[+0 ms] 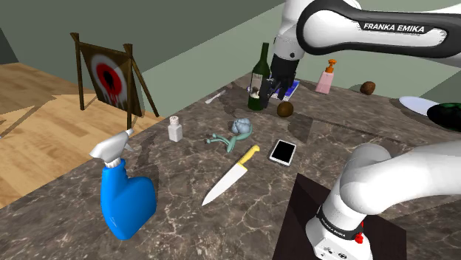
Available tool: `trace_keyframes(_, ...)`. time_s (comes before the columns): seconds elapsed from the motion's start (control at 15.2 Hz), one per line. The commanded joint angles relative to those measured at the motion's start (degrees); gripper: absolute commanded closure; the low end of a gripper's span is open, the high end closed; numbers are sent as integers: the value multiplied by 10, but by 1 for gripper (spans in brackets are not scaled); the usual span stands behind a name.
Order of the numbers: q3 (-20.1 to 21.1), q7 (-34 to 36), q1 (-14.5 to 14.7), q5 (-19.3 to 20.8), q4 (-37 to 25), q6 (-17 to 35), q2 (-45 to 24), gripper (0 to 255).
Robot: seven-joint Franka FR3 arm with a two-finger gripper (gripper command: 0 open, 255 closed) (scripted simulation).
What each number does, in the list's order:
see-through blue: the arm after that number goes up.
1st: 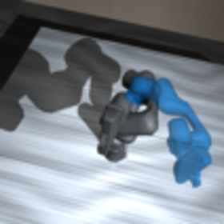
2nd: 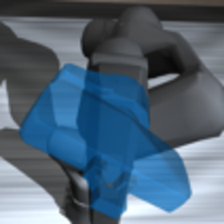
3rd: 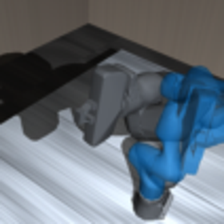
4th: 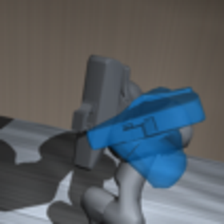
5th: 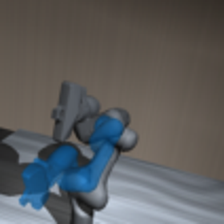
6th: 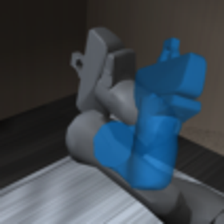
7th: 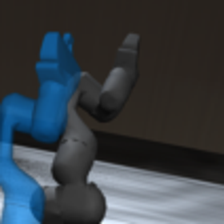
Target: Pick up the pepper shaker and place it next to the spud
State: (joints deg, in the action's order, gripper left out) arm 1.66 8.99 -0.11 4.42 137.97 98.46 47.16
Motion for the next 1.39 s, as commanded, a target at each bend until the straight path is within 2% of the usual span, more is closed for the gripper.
trace_keyframes(0.0,0,0,0,0,0,0,0,0)
trace_keyframes(0.66,82,83,16,-16,-121,64,-203,0)
trace_keyframes(1.32,153,172,29,27,-311,68,-423,0)
